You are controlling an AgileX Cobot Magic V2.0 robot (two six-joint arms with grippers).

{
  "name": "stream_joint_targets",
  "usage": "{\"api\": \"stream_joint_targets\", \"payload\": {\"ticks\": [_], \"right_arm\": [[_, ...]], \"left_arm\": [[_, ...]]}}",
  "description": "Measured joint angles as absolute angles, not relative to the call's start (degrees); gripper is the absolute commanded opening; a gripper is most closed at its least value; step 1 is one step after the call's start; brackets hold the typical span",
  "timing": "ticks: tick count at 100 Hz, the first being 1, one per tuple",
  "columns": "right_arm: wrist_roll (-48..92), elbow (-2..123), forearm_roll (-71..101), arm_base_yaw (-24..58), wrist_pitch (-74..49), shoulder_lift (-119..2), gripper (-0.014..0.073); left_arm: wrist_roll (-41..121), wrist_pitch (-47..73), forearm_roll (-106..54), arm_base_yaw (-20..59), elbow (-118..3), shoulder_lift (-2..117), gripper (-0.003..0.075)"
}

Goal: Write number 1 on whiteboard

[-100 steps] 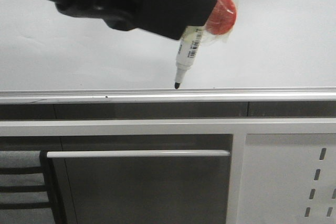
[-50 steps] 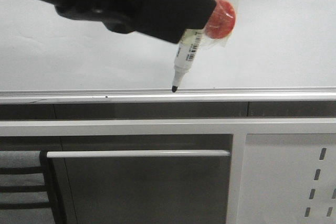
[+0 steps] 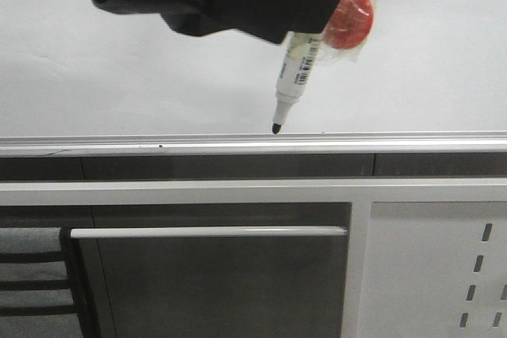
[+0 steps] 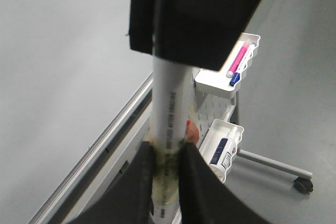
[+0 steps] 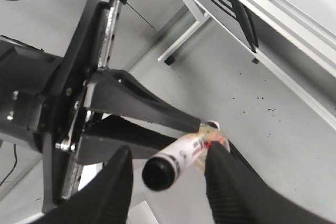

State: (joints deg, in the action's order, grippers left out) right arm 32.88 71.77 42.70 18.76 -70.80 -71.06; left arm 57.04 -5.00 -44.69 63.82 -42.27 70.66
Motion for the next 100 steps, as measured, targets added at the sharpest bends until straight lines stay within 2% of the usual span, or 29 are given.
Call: {"api": "stream_joint_targets", "payload": {"ticks": [13,18,34,40,58,65,87,92,100], "right_arm": [[32.9,71.8,42.6,18.8,-70.8,-72.1,0.0275],[32.9,71.8,42.5,18.8,-70.8,-72.3,0.0225],[32.9,71.8,42.4,18.8,-71.1,-72.3,-0.0016],[32.9,71.9,41.2,18.8,-71.0,-72.3,-0.0073],[32.9,71.9,40.2,18.8,-70.8,-72.3,-0.0071],[32.9,71.9,40.1,18.8,-70.8,-72.3,-0.0071],[32.9,71.9,39.7,18.8,-70.8,-72.2,-0.0057],[32.9,71.9,39.6,18.8,-70.8,-71.7,-0.0057],[32.9,70.6,39.2,18.8,-69.6,-70.3,-0.0055]], "left_arm": [[57.0,-4.6,-44.6,63.8,-42.5,70.7,-0.002],[57.0,-4.2,-44.6,63.8,-42.5,70.7,-0.002],[57.0,-3.9,-44.6,63.8,-42.5,70.7,-0.002],[56.8,-3.7,-44.7,63.8,-42.5,70.7,-0.002],[56.8,-4.0,-45.1,63.8,-42.5,70.7,-0.0003],[56.8,-4.0,-46.0,63.8,-42.5,70.7,0.0068],[56.8,-5.4,-47.8,63.8,-42.5,68.8,0.0382],[56.8,-5.7,-48.2,63.8,-42.5,67.8,0.0412],[56.8,-6.7,-48.9,63.8,-42.5,65.6,0.0405]]}}
